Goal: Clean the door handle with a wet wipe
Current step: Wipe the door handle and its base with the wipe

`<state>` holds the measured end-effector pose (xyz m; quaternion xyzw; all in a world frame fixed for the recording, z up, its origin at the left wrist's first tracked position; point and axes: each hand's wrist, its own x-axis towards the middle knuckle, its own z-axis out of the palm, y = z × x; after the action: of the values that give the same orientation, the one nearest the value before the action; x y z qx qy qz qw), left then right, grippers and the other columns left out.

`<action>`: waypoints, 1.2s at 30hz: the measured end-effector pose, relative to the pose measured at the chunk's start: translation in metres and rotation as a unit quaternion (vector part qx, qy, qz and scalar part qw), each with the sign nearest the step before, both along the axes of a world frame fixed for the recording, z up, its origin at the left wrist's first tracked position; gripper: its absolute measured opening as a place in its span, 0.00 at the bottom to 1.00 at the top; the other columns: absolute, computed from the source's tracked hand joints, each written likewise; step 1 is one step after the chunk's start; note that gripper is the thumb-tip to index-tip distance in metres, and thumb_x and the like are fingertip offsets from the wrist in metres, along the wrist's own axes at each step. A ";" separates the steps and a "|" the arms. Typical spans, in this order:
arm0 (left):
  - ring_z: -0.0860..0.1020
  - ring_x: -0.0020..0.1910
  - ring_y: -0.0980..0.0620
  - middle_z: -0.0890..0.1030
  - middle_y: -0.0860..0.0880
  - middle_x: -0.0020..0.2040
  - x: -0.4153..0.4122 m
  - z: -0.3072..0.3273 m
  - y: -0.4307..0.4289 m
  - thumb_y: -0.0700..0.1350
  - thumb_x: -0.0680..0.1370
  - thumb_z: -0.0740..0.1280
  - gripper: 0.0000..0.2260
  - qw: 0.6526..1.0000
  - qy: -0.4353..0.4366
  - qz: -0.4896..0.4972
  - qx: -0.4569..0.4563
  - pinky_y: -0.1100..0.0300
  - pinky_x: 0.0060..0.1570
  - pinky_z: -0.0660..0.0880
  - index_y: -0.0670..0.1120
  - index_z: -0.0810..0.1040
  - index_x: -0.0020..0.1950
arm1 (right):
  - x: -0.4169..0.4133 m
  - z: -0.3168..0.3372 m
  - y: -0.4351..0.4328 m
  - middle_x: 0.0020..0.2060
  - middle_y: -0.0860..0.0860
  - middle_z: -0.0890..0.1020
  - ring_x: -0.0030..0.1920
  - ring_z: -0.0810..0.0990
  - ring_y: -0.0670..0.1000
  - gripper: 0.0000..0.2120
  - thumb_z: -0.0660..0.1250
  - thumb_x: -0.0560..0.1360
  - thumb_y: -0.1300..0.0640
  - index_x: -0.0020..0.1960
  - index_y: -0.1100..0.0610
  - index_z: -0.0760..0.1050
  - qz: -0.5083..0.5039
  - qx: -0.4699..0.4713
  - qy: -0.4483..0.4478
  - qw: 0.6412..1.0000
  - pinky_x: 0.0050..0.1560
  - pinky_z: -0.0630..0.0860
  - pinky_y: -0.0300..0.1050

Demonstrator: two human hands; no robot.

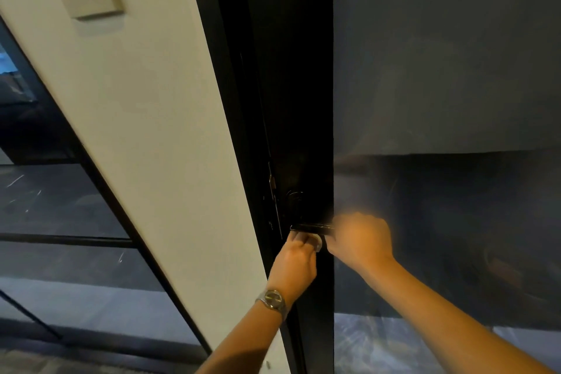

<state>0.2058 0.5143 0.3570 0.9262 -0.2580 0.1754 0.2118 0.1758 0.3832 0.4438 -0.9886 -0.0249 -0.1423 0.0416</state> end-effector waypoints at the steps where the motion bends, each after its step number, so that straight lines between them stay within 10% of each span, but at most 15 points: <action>1: 0.78 0.53 0.48 0.75 0.46 0.60 0.005 0.002 0.006 0.41 0.77 0.61 0.09 0.999 0.006 -0.019 0.028 0.64 0.51 0.75 0.44 0.78 0.54 | 0.000 0.000 0.000 0.47 0.52 0.82 0.47 0.81 0.54 0.15 0.57 0.78 0.45 0.54 0.54 0.76 0.000 0.000 0.000 1.000 0.37 0.67 0.42; 5: 0.75 0.39 0.59 0.73 0.49 0.53 0.007 0.003 0.008 0.41 0.79 0.60 0.09 0.996 -0.002 0.065 -0.057 0.81 0.37 0.66 0.43 0.75 0.57 | -0.001 0.001 0.001 0.46 0.52 0.82 0.46 0.81 0.54 0.14 0.58 0.78 0.47 0.54 0.53 0.77 -0.002 -0.002 -0.001 1.000 0.37 0.66 0.43; 11: 0.79 0.46 0.48 0.74 0.45 0.61 0.001 0.000 0.003 0.42 0.79 0.61 0.11 0.999 0.025 0.039 -0.024 0.72 0.45 0.69 0.42 0.77 0.58 | -0.001 -0.001 0.001 0.45 0.51 0.82 0.46 0.81 0.53 0.14 0.58 0.77 0.47 0.54 0.53 0.77 -0.003 0.000 -0.004 1.000 0.37 0.67 0.42; 16: 0.75 0.42 0.62 0.75 0.48 0.59 -0.003 0.002 -0.002 0.44 0.78 0.62 0.11 0.988 0.017 0.117 -0.101 0.84 0.37 0.64 0.44 0.75 0.59 | 0.000 -0.001 0.000 0.45 0.51 0.82 0.45 0.81 0.53 0.14 0.58 0.78 0.48 0.55 0.53 0.77 -0.001 0.007 -0.006 1.000 0.36 0.66 0.41; 19: 0.77 0.44 0.57 0.73 0.46 0.60 -0.005 0.008 -0.013 0.42 0.78 0.63 0.11 0.977 0.054 0.145 -0.146 0.78 0.41 0.68 0.42 0.75 0.58 | 0.000 -0.002 0.000 0.45 0.51 0.82 0.45 0.81 0.52 0.13 0.58 0.78 0.48 0.54 0.53 0.77 -0.001 0.009 -0.009 1.000 0.35 0.65 0.41; 23: 0.82 0.39 0.45 0.82 0.43 0.43 0.005 0.005 -0.007 0.39 0.64 0.77 0.07 0.999 0.006 0.045 0.020 0.58 0.39 0.80 0.41 0.82 0.39 | 0.000 -0.001 0.001 0.44 0.51 0.82 0.45 0.81 0.53 0.14 0.59 0.77 0.47 0.53 0.53 0.77 -0.005 0.012 -0.006 1.000 0.37 0.68 0.42; 26: 0.78 0.50 0.40 0.80 0.39 0.49 0.011 0.007 -0.004 0.36 0.73 0.67 0.06 0.994 0.014 -0.011 0.104 0.51 0.51 0.75 0.37 0.79 0.49 | -0.001 0.000 0.001 0.45 0.51 0.82 0.45 0.81 0.52 0.15 0.59 0.77 0.46 0.54 0.54 0.77 -0.004 0.011 -0.005 1.000 0.38 0.69 0.42; 30: 0.74 0.45 0.62 0.71 0.52 0.56 0.003 0.005 -0.003 0.43 0.77 0.63 0.13 0.977 0.087 0.093 -0.169 0.80 0.49 0.68 0.43 0.74 0.61 | -0.001 -0.001 0.000 0.45 0.51 0.82 0.45 0.81 0.53 0.13 0.59 0.77 0.48 0.53 0.53 0.77 -0.004 -0.001 -0.010 1.000 0.36 0.67 0.42; 36: 0.78 0.45 0.49 0.77 0.47 0.45 -0.013 0.002 -0.033 0.49 0.77 0.63 0.07 0.799 0.221 0.259 -0.496 0.60 0.42 0.76 0.48 0.73 0.50 | 0.000 -0.003 0.000 0.45 0.51 0.82 0.45 0.81 0.52 0.13 0.58 0.77 0.48 0.54 0.53 0.77 -0.008 -0.006 0.001 1.000 0.36 0.67 0.42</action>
<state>0.1927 0.4816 0.3587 0.7406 0.1680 0.1183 0.6398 0.1761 0.3835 0.4412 -0.9891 -0.0175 -0.1418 0.0345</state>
